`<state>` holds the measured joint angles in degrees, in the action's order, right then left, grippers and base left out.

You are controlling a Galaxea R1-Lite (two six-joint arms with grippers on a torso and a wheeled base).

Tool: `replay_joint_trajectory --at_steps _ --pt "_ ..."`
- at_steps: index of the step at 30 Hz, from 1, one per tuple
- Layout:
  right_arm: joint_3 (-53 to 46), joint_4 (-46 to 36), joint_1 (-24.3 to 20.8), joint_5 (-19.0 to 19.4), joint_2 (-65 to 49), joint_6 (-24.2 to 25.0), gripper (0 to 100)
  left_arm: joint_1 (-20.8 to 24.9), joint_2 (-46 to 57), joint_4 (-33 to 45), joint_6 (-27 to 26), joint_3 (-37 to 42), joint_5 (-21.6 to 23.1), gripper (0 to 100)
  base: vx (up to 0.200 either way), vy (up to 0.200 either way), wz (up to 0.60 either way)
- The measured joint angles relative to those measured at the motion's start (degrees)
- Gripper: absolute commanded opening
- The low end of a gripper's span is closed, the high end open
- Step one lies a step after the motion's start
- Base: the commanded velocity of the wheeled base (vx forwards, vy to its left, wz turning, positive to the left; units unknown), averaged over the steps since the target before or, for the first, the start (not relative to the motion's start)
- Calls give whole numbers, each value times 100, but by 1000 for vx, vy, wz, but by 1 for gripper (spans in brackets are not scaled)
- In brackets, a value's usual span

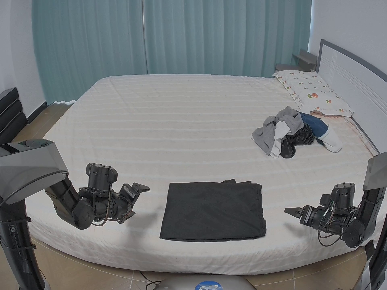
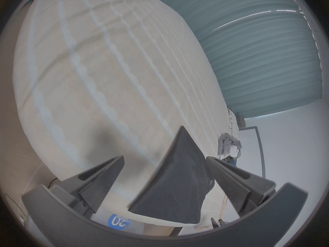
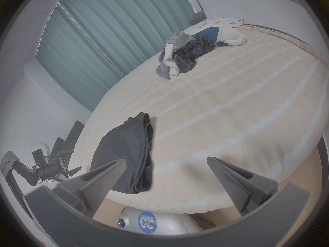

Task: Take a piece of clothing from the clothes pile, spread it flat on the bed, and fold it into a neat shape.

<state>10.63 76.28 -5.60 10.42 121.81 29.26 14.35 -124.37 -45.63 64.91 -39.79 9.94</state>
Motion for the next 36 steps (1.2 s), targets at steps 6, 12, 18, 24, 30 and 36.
replay_joint_trajectory --at_steps 6,12,18,24,30,36 --pt "-29 2 -33 2 33 0 100 30 -60 -7 -82 -11 -171 100 0 -100 0" --pt "-52 15 -38 -22 51 0 100 34 -129 -11 -638 134 -507 100 0 0 0" --pt "-138 15 -160 -180 44 -13 100 69 -293 -312 -1031 269 -725 100 0 0 0" --pt "-162 17 -256 -208 66 -22 100 89 -535 -1018 -1721 252 -639 100 0 0 0" --pt "-179 20 -280 -211 101 -52 100 -5 -903 -1497 -2477 228 -324 100 0 0 0" --pt "-188 26 -302 -217 167 -63 100 -18 -1146 -1579 -2531 84 -37 100 0 0 0"
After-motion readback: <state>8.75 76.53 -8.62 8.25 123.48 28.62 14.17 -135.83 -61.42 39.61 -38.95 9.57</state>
